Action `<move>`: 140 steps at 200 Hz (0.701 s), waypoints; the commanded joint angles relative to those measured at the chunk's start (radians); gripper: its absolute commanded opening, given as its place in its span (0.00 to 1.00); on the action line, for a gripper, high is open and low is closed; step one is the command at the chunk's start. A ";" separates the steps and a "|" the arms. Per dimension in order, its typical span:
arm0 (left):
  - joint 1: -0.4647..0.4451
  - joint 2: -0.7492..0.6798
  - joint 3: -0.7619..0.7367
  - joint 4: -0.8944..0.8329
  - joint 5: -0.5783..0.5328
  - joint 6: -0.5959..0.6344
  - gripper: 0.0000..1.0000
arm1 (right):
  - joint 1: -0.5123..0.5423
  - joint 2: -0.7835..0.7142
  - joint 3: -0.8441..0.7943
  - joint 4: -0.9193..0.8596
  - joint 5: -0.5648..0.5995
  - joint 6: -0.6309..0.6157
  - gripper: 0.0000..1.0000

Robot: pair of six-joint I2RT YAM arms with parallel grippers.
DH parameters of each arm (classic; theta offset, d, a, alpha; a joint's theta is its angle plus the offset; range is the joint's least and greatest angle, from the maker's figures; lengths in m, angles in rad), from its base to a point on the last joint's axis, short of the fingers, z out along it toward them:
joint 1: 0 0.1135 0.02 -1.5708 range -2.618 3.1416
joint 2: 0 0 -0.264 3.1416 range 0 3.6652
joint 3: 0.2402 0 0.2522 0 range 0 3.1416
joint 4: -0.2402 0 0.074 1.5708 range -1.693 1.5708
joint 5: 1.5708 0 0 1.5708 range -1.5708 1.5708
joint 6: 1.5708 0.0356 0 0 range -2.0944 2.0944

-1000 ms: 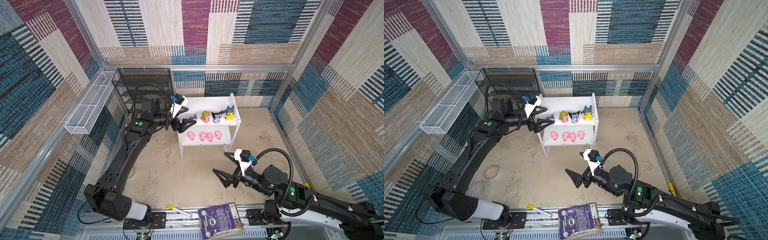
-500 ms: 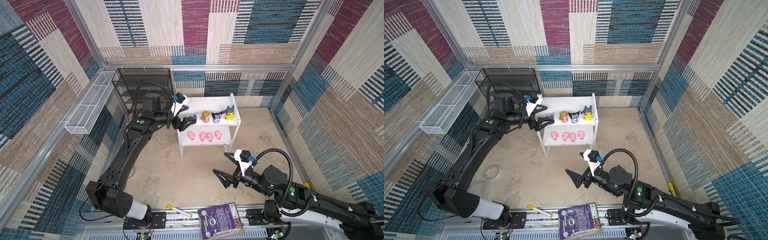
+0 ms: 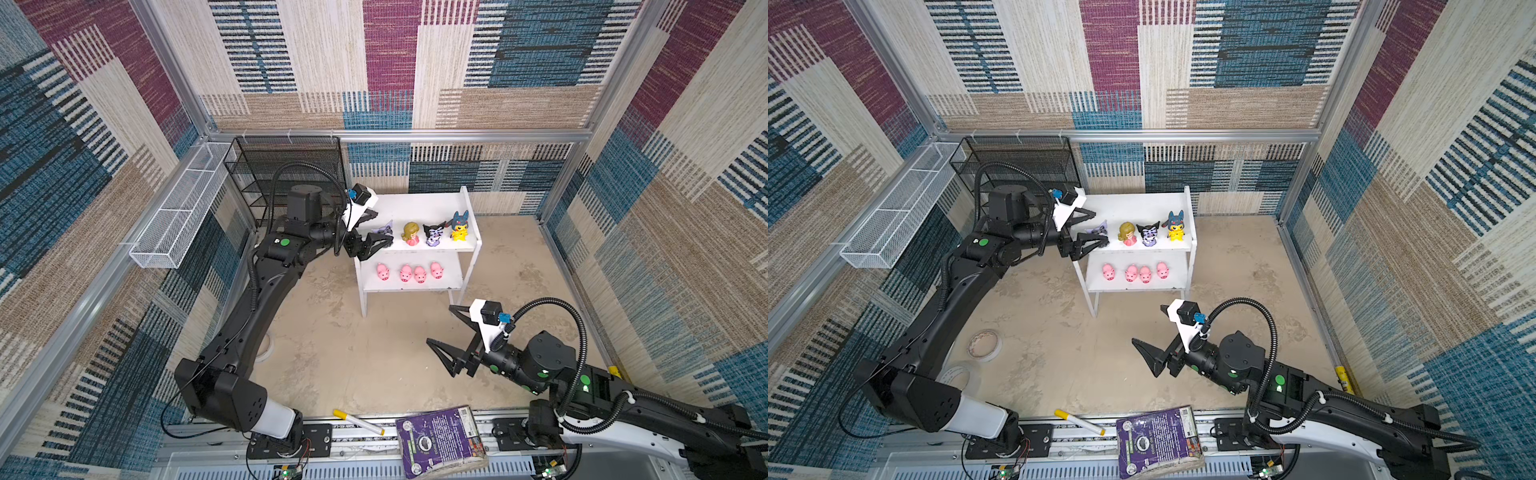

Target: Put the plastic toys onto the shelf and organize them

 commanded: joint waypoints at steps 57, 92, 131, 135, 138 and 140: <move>-0.002 0.004 0.018 -0.060 0.029 0.011 0.67 | 0.001 0.003 0.001 0.028 -0.001 -0.001 1.00; -0.002 0.005 0.027 -0.070 0.023 0.017 0.61 | 0.001 0.007 0.001 0.030 0.000 -0.005 1.00; -0.001 0.002 0.042 -0.080 0.015 0.020 0.65 | 0.001 0.014 0.003 0.034 -0.003 -0.013 1.00; -0.002 0.002 0.044 -0.083 0.015 0.020 0.65 | 0.001 0.015 0.004 0.034 -0.003 -0.013 1.00; -0.002 0.001 0.046 -0.084 0.014 0.020 0.65 | 0.001 0.015 0.003 0.034 -0.004 -0.013 1.00; -0.002 0.001 0.047 -0.085 0.015 0.021 0.66 | 0.001 0.016 0.003 0.035 -0.005 -0.013 1.00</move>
